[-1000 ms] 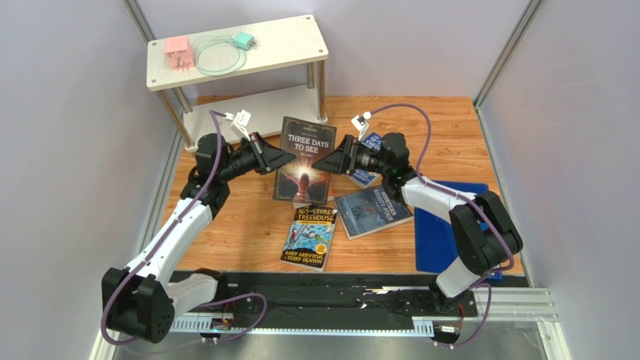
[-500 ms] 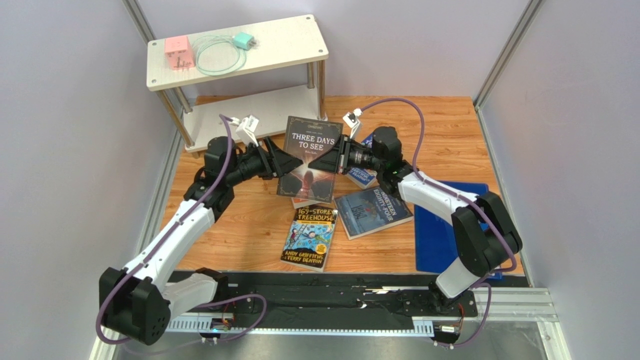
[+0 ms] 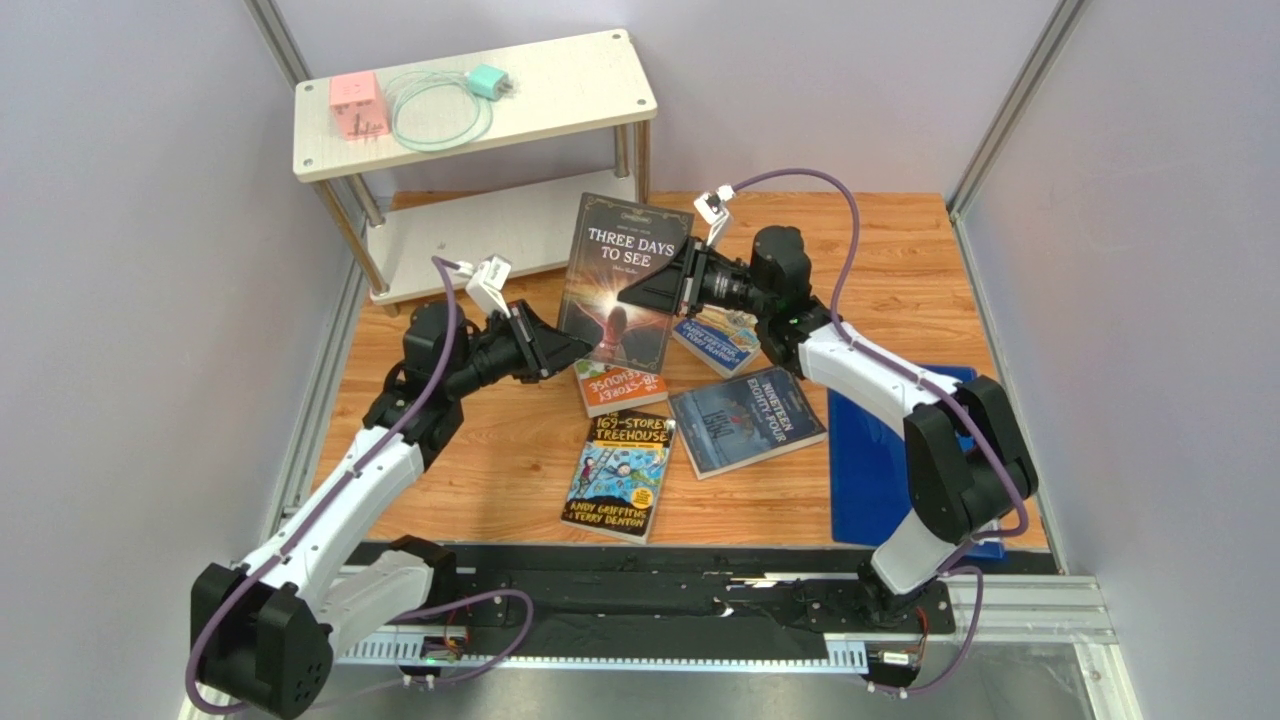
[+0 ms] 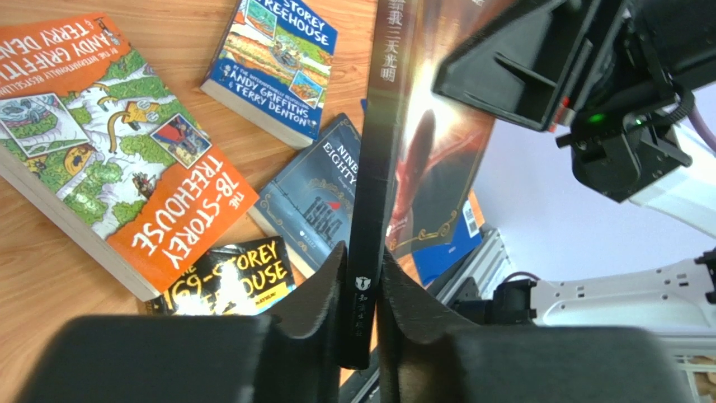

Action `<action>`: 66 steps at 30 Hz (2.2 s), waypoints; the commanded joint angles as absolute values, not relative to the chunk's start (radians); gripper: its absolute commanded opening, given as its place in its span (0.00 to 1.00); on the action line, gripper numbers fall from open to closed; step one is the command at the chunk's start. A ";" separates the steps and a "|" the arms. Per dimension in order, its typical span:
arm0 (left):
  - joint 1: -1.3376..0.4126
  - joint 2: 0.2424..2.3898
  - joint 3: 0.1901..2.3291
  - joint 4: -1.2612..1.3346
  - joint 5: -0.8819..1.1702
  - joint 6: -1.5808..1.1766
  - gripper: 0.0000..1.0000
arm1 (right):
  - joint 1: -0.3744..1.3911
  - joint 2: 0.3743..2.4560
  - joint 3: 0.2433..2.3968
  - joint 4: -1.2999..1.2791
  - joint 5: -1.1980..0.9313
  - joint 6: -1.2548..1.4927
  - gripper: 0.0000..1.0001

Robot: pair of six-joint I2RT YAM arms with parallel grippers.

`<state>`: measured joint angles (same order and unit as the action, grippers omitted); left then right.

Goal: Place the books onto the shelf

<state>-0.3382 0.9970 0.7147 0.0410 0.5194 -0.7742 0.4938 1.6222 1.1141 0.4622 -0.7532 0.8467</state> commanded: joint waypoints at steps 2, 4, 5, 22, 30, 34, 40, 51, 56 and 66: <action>-0.348 0.957 0.707 0.110 0.525 -0.782 0.15 | 0.491 1.658 1.181 0.594 -0.753 0.911 0.00; -0.348 0.972 0.709 0.120 0.526 -0.788 0.02 | 0.491 1.667 1.180 0.601 -0.770 0.911 0.01; -0.348 0.982 0.707 0.133 0.526 -0.792 0.00 | 0.491 1.669 1.180 0.597 -0.775 0.913 0.07; -0.315 0.992 0.655 0.224 0.319 -0.867 0.00 | 0.456 1.600 1.102 0.332 -0.654 0.743 0.91; -0.235 1.161 0.716 0.353 0.406 -0.934 0.00 | 0.431 1.484 1.049 0.186 -0.569 0.611 0.93; -0.204 1.241 0.742 0.474 0.477 -0.956 0.00 | 0.416 1.456 1.035 0.155 -0.569 0.583 0.93; -0.146 1.391 0.775 0.661 0.529 -1.066 0.00 | 0.410 1.440 1.017 0.138 -0.580 0.558 0.93; -0.060 1.840 1.138 0.890 0.683 -1.302 0.00 | 0.405 1.407 0.977 0.106 -0.572 0.522 0.93; -0.060 1.992 1.287 0.858 0.669 -1.342 0.00 | 0.403 1.381 0.966 0.081 -0.557 0.497 0.93; -0.061 2.144 1.456 0.668 0.664 -1.309 0.00 | 0.405 1.376 0.946 0.078 -0.554 0.492 0.93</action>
<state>-0.0586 2.1414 1.3708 0.6964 0.6537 -1.3403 0.4088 1.4017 0.9607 0.0597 -0.5682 0.5171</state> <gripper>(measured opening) 0.095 0.931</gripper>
